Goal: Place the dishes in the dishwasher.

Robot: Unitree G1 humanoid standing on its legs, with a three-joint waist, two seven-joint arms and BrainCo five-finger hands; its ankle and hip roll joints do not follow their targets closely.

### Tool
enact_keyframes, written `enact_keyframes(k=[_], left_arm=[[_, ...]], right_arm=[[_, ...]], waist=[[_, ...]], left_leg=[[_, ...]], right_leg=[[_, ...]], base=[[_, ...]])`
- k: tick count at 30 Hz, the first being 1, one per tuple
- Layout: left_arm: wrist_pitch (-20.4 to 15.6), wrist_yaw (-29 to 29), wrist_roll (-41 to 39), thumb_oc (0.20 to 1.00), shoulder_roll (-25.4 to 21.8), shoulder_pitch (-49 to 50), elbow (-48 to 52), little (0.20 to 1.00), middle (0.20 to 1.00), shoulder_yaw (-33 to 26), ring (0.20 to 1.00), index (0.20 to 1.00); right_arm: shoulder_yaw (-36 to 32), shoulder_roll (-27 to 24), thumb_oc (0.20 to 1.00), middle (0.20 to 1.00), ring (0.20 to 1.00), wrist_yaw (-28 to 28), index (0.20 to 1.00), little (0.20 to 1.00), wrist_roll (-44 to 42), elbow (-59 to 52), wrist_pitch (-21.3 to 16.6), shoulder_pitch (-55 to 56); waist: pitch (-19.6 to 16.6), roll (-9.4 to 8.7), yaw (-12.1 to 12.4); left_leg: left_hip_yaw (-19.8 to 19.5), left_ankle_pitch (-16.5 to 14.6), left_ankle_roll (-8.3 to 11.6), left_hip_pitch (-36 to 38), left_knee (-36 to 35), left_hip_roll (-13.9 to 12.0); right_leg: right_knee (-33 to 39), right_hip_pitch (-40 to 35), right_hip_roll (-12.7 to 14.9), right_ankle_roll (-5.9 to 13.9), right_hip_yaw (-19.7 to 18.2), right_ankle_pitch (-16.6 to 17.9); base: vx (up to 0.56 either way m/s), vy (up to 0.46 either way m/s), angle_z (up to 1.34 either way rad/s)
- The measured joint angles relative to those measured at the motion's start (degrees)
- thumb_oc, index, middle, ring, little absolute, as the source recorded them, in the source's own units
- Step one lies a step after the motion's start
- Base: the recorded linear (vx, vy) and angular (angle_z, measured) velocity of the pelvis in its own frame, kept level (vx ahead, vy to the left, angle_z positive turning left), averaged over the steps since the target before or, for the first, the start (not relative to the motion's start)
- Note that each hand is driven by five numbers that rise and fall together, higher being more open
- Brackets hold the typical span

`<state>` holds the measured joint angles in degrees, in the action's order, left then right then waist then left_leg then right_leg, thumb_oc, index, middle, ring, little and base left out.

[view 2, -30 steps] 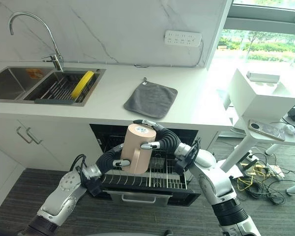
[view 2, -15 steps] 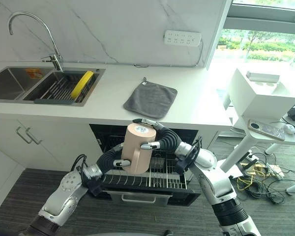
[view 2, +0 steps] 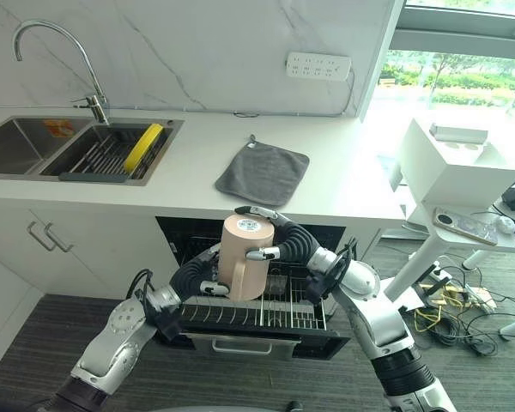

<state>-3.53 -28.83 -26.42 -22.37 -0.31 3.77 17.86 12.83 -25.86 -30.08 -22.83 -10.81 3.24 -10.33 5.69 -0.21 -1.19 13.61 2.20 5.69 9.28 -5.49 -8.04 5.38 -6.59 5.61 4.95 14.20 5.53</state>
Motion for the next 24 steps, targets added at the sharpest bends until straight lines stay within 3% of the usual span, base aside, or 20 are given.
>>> enact_keyframes(k=[11, 18, 20, 21, 22, 24], left_arm=[[-0.2, 2.0, -2.3, 1.0, -0.1, 0.3, 0.0, 1.0, 1.0, -5.4, 1.0, 1.0], [-0.3, 4.7, -8.6, 1.0, 1.9, 4.1, 0.0, 1.0, 1.0, -11.2, 1.0, 1.0], [-0.4, 5.4, -8.3, 1.0, 1.4, 2.6, -0.3, 1.0, 1.0, -11.1, 1.0, 1.0], [-0.8, 6.3, -6.6, 1.0, -0.4, -1.3, -2.4, 1.0, 1.0, -10.7, 1.0, 1.0], [-0.8, 7.7, -3.2, 1.0, -4.0, -5.5, -4.4, 1.0, 1.0, -10.7, 1.0, 1.0], [-0.9, 8.6, -0.7, 1.0, -7.0, -8.8, -4.9, 1.0, 1.0, -10.0, 1.0, 1.0]], right_arm=[[-4.7, -2.1, 0.2, 0.2, 0.2, 3.8, 0.2, 0.2, 2.6, 2.0, -1.5, 3.5], [-9.1, -2.9, 0.2, 0.2, 0.2, 8.8, 0.2, 0.2, 2.6, 4.5, -2.9, 6.0], [-9.5, -3.0, 0.2, 0.2, 0.2, 10.2, 0.2, 0.2, 2.6, 5.6, -4.0, 5.8], [-9.5, -4.0, 0.2, 0.2, 0.2, 12.2, 0.2, 0.2, 2.6, 6.8, -5.1, 4.7], [-9.8, -4.6, 0.2, 0.2, 0.2, 14.1, 0.2, 0.2, 2.6, 7.6, -5.1, 1.3], [-10.4, -5.3, 0.2, 0.2, 0.2, 15.3, 0.2, 0.2, 2.5, 8.3, -5.4, -1.9]], waist=[[0.0, 0.04, 0.0], [0.6, -0.17, 0.2], [3.0, -0.35, 0.1], [6.5, -0.41, 0.0], [13.3, 0.17, 0.0], [16.9, 1.18, -0.3]], left_leg=[[0.0, -0.1, -0.07, 0.0, 0.0, 0.0], [0.8, -0.4, -0.44, -0.3, 0.9, 0.1], [0.2, -2.4, -0.13, -3.6, 6.2, -0.1], [-1.0, -5.6, -0.71, -9.4, 14.4, -0.5], [-1.1, -9.0, -1.19, -15.9, 23.9, -0.8], [-1.3, -11.9, -1.71, -20.7, 31.5, -1.2]], right_leg=[[0.0, 0.0, 0.0, 0.18, 0.0, -0.1], [-1.0, 0.8, -0.1, 0.54, -0.9, -1.2], [-6.0, 3.8, 0.4, 0.25, -1.1, -2.9], [-15.8, 10.0, 2.1, -0.23, -1.2, -6.4], [-24.7, 16.9, 3.8, -0.31, -2.5, -9.0], [-31.6, 21.7, 5.1, -0.29, -3.6, -11.7]], base=[[0.01, -0.002, 0.0], [0.0, -0.003, -0.06], [-0.18, 0.046, 0.07], [-0.22, 0.055, 0.04], [-0.2, 0.068, 0.02], [-0.05, 0.045, -0.04]])
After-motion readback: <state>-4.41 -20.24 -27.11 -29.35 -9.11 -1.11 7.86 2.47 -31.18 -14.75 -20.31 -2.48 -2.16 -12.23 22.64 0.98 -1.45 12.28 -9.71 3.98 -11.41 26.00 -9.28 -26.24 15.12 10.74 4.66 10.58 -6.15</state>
